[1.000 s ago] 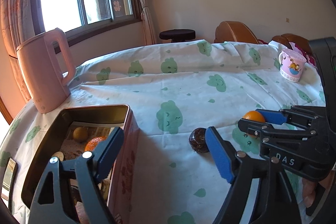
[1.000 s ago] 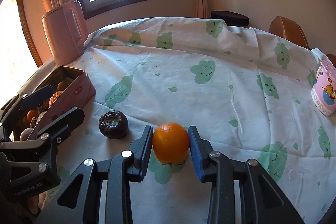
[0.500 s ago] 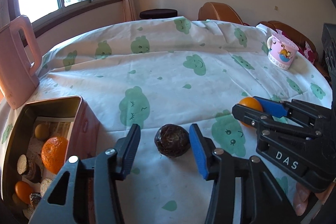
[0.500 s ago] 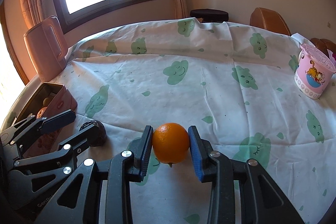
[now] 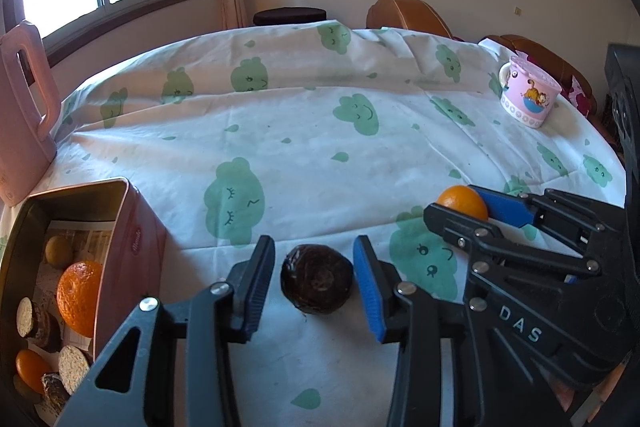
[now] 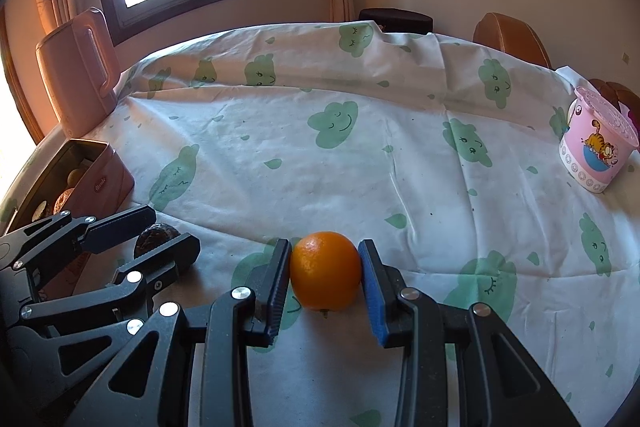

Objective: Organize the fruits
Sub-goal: 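Grasp the orange with the right gripper while the left grasps the dark shriveled fruit, then lift the orange with the right gripper while the left lifts the dark fruit toward the tin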

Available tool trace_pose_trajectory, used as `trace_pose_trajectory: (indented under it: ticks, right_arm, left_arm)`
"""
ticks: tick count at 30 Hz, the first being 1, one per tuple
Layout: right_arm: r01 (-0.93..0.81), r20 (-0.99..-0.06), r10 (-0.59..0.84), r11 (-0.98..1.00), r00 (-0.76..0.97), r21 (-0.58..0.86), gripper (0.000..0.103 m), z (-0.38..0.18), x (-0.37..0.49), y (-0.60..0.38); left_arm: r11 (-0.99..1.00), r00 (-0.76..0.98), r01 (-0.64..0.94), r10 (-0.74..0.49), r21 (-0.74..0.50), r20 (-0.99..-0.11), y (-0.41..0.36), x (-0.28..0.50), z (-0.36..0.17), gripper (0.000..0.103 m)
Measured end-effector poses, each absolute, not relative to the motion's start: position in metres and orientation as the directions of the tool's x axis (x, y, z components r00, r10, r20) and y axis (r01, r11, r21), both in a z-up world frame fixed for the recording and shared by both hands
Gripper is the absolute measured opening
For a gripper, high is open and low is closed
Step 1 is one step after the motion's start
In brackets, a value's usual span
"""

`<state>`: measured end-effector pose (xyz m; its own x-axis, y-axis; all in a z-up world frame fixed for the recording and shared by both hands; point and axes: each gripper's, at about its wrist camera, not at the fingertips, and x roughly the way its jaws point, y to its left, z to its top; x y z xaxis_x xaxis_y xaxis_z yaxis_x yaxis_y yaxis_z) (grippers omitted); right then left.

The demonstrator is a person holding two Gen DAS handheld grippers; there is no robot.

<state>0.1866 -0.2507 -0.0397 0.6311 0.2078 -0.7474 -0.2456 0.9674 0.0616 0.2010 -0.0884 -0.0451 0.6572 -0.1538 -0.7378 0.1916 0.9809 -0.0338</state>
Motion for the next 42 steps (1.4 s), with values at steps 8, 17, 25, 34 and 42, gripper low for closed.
trace_pose_trajectory:
  ticks: [8,17,25,34,42]
  right_arm:
    - [-0.250,-0.752,0.187,0.968,0.633,0.030,0.037,-0.040,0.186,-0.245]
    - [-0.257,-0.731,0.200,0.966,0.652,0.035,0.037,-0.036,0.181,-0.247]
    - [-0.273,-0.719,0.211,0.961,0.662,0.030,0.037,-0.034,0.177,-0.244]
    - [-0.296,-0.683,0.233,0.955,0.693,0.026,0.037,-0.027,0.169,-0.242]
    - [-0.305,-0.657,0.251,0.952,0.711,0.033,0.037,-0.023,0.165,-0.243]
  left_arm:
    - [0.977,0.646,0.196,-0.192,-0.083,-0.739,-0.084,0.202,-0.046,0.038]
    - [0.977,0.681,0.180,-0.205,-0.111,-0.703,-0.077,0.196,-0.040,0.038]
    - [0.981,0.704,0.167,-0.189,-0.098,-0.685,-0.076,0.193,-0.037,0.038]
    - [0.984,0.730,0.148,-0.175,-0.097,-0.661,-0.072,0.188,-0.032,0.038]
    - [0.987,0.751,0.137,-0.162,-0.088,-0.640,-0.070,0.184,-0.029,0.038]
